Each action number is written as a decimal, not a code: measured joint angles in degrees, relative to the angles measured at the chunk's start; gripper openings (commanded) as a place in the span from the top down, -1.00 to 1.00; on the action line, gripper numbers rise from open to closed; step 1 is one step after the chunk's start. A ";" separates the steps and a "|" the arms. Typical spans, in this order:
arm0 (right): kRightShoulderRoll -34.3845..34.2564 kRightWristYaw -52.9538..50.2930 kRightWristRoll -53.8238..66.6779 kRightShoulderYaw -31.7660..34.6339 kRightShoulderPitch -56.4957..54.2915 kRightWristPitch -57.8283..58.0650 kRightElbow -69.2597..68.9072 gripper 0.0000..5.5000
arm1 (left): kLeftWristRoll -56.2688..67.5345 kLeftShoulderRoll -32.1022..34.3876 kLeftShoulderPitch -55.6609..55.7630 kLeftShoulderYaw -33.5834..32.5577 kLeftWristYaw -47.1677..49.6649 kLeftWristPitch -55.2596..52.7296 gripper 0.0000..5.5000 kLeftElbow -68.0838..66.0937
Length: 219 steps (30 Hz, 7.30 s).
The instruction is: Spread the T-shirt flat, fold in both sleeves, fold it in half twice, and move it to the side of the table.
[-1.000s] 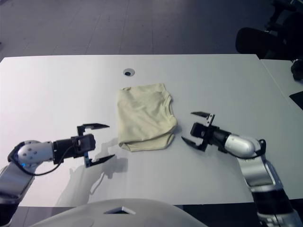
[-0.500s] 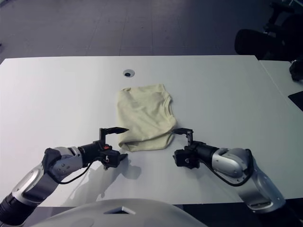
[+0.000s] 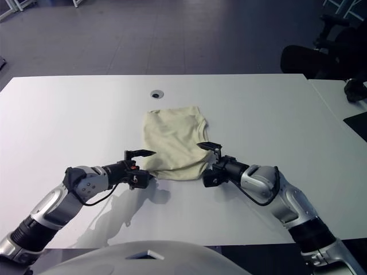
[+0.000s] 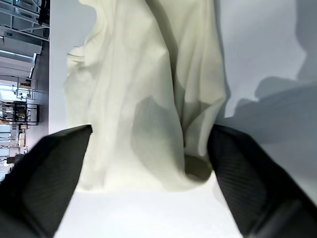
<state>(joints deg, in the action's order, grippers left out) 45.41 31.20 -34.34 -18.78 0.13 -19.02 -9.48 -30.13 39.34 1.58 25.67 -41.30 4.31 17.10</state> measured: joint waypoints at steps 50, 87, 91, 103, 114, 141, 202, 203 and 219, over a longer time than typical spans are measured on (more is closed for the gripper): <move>2.31 -3.88 -1.94 -1.78 6.57 -3.39 0.64 1.00 | 0.92 -0.94 -0.83 1.17 -1.77 -3.85 0.96 -0.59; 2.21 -1.73 0.75 2.24 9.45 4.07 -5.37 -0.07 | 0.92 -1.28 -1.76 1.37 -2.01 -5.43 0.96 0.91; -0.79 -1.60 -1.80 -0.41 5.18 4.90 -4.25 -0.26 | 0.96 -1.20 -1.53 1.36 -2.23 -5.29 0.96 0.73; -2.06 -3.16 -4.39 -2.15 -0.01 3.93 -0.83 -0.62 | 0.96 -1.29 -1.10 1.40 -2.70 -4.86 0.96 0.14; -1.04 -2.59 -5.11 -2.65 -0.65 4.56 1.56 0.08 | 0.92 -1.48 -1.16 1.43 -2.72 -5.01 0.96 0.43; 8.91 28.79 23.19 -1.24 3.93 16.21 -11.77 0.94 | 26.69 11.51 -7.30 -2.43 -27.56 -21.43 0.96 15.32; -5.26 59.29 50.52 -4.25 -38.39 53.76 37.24 0.94 | 43.92 -3.03 36.92 -6.66 -37.57 -28.55 0.96 -34.59; -5.57 58.88 49.60 -4.25 -38.45 53.00 38.22 0.94 | 42.90 -3.55 37.05 -6.41 -36.88 -27.23 0.96 -35.41; -8.93 49.98 44.39 1.33 -40.52 45.51 45.59 0.43 | 35.94 -11.52 39.10 -10.37 -21.48 -15.70 0.38 -41.93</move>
<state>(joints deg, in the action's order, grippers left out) 36.48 81.18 10.04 -17.45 -40.39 26.49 36.12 5.82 27.82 40.68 15.29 -62.78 -11.39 -24.83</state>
